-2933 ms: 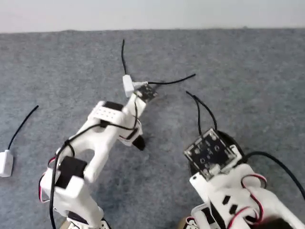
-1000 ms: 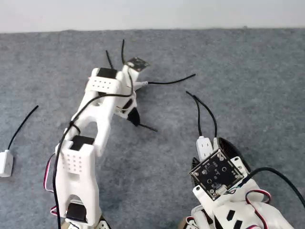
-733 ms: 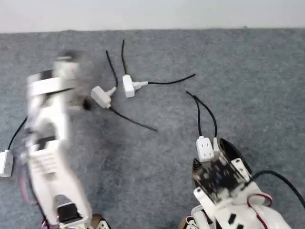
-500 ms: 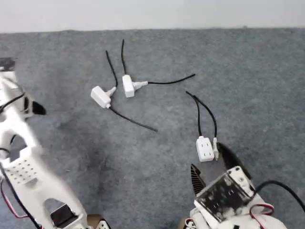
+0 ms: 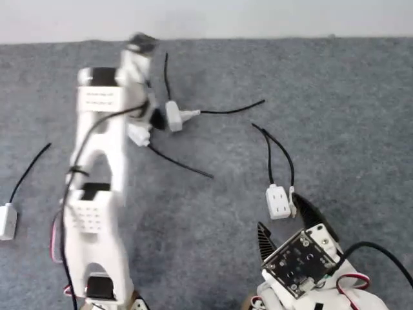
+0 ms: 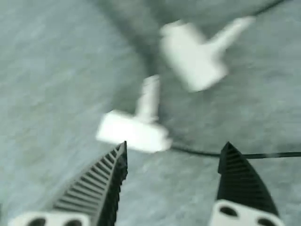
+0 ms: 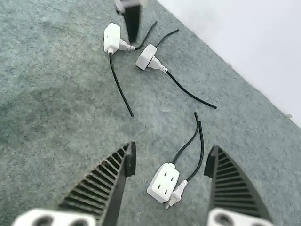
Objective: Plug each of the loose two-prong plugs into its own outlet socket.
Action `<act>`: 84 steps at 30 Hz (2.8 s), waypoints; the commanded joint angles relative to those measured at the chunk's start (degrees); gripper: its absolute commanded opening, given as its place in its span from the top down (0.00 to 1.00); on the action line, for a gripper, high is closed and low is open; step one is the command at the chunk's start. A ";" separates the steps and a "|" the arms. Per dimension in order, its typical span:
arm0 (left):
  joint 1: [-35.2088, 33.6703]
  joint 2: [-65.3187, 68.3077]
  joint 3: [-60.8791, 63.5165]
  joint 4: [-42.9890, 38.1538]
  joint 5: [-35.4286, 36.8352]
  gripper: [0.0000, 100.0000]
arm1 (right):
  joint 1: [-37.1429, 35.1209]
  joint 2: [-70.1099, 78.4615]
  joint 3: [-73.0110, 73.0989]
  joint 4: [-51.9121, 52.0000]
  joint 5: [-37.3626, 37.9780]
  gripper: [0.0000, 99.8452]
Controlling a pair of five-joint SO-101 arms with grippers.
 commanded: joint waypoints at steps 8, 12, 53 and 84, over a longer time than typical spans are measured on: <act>2.37 17.05 -9.71 -4.04 1.49 0.69 | -0.13 1.01 0.00 0.66 0.53 0.77; 0.62 24.09 -17.27 -3.78 1.41 0.69 | -0.13 1.01 0.09 0.75 0.53 0.77; -5.63 29.54 -45.49 9.93 13.45 0.69 | -0.04 8.66 0.44 -1.36 0.53 0.76; -0.09 -22.86 18.95 -2.29 16.35 0.69 | 21.49 56.75 13.80 -28.79 -6.77 0.76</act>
